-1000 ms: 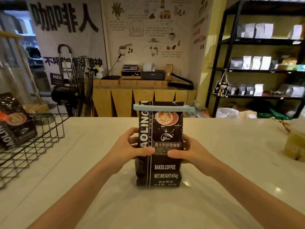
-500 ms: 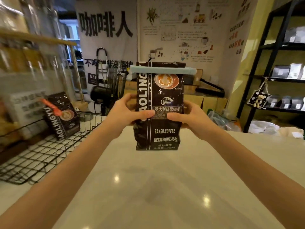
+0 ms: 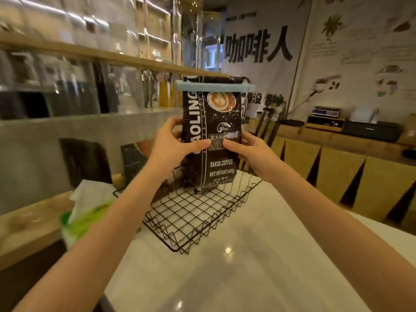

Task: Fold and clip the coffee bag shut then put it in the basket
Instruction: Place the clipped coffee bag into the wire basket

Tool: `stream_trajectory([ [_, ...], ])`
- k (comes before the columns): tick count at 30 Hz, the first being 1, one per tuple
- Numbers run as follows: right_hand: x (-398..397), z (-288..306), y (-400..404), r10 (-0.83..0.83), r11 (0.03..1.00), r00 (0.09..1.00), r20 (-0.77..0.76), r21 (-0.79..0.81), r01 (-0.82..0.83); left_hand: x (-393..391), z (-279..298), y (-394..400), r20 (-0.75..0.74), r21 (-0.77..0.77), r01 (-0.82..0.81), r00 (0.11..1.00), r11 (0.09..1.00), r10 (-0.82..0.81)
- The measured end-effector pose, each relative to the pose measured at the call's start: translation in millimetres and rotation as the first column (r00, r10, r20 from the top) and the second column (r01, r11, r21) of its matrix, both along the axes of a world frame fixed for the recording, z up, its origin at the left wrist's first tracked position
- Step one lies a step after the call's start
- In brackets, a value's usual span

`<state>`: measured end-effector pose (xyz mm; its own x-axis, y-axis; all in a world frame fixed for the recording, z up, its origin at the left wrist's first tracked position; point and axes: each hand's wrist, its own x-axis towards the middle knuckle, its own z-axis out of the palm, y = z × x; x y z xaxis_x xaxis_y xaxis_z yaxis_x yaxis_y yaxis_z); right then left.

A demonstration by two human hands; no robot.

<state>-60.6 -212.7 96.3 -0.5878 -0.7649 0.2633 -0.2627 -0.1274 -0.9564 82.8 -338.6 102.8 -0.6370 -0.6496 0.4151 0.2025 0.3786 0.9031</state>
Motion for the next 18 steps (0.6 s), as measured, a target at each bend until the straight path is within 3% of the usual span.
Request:
stream_trajectory([
  [3,0.5,-24.0,-48.7,0.09,0.993,0.996,-0.011,0.083,-0.088,7.0,-25.1,-37.2,0.04,-0.035,-0.134,0.99,0.99,0.136],
  [7,4.7,-52.0,-95.7,0.202,0.973,0.974,0.106,0.092,-0.212,13.4,-59.0,-68.0,0.069,-0.026,-0.259,0.963,0.965,0.261],
  [18,12.1,-93.0,-146.4,0.299,0.938,0.924,0.238,0.106,-0.331,23.6,-112.4,-104.5,0.162,0.036,-0.331,0.933,0.943,0.321],
])
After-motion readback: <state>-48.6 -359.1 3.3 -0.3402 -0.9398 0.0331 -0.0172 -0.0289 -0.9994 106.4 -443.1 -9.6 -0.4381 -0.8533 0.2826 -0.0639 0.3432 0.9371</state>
